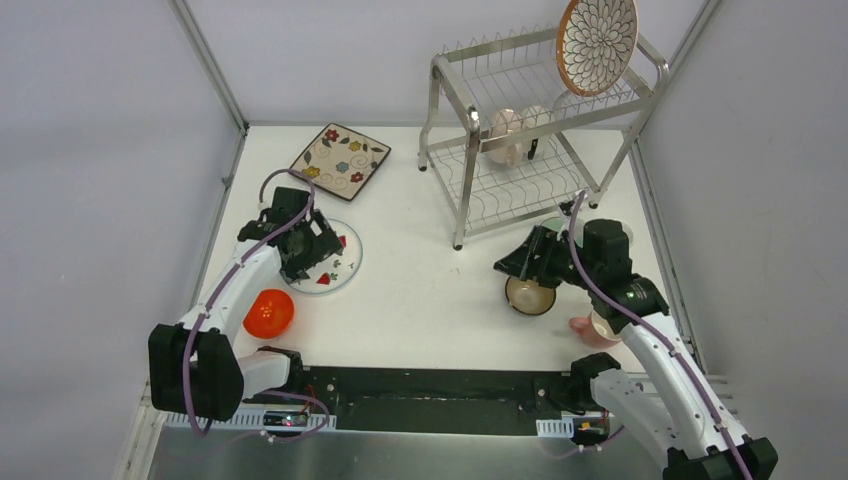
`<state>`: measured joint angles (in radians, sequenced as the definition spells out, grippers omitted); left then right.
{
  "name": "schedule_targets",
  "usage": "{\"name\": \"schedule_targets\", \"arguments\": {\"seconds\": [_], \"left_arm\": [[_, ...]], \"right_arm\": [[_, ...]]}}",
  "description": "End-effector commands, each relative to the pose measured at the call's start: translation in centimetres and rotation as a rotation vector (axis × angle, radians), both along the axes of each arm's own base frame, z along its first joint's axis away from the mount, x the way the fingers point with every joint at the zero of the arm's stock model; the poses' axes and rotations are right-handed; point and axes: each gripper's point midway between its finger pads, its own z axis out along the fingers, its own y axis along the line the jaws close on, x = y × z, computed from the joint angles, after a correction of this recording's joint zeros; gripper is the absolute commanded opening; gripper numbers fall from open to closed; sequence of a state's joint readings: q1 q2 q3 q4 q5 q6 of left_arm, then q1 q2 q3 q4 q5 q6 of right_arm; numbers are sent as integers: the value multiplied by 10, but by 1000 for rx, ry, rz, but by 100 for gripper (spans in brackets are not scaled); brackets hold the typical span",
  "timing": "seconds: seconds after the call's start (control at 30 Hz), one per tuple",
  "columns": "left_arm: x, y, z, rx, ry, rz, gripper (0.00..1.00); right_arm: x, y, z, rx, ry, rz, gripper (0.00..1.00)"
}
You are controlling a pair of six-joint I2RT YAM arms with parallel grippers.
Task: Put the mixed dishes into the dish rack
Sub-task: Pick up the cup at the corner of the board.
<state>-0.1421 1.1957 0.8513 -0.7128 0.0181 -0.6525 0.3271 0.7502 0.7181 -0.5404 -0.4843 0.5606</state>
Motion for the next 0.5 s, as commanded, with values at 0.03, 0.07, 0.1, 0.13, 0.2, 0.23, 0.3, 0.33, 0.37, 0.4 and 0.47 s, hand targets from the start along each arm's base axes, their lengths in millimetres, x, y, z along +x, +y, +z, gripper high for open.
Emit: {"name": "schedule_targets", "arguments": {"seconds": [0.03, 0.07, 0.1, 0.13, 0.2, 0.23, 0.3, 0.33, 0.37, 0.4, 0.47], "left_arm": [[-23, 40, 0, 93, 72, 341, 93], [-28, 45, 1, 108, 82, 379, 93], [-32, 51, 4, 135, 91, 404, 94], [-36, 58, 8, 162, 99, 440, 95], [-44, 71, 15, 226, 118, 495, 95], [-47, 77, 19, 254, 127, 521, 94], [-55, 87, 20, 302, 154, 564, 90], [-58, 89, 19, 315, 169, 579, 87], [-62, 91, 15, 324, 186, 585, 85], [-63, 91, 11, 325, 200, 588, 84], [-67, 90, 1, 320, 234, 591, 82]], "right_arm": [[4, 5, 7, 40, -41, -18, 75], [3, 5, 6, 43, -36, -17, 75], [3, 6, 4, 48, -34, -13, 75], [3, 7, 3, 53, -29, -11, 75], [2, 9, 1, 65, -20, -6, 74], [2, 10, 2, 69, -20, -3, 74], [2, 11, 2, 69, -22, -3, 74], [2, 11, 2, 67, -24, -6, 74], [2, 11, 3, 68, -26, -9, 74], [2, 11, 4, 69, -31, -12, 74], [3, 10, 5, 69, -36, -21, 74]]}}
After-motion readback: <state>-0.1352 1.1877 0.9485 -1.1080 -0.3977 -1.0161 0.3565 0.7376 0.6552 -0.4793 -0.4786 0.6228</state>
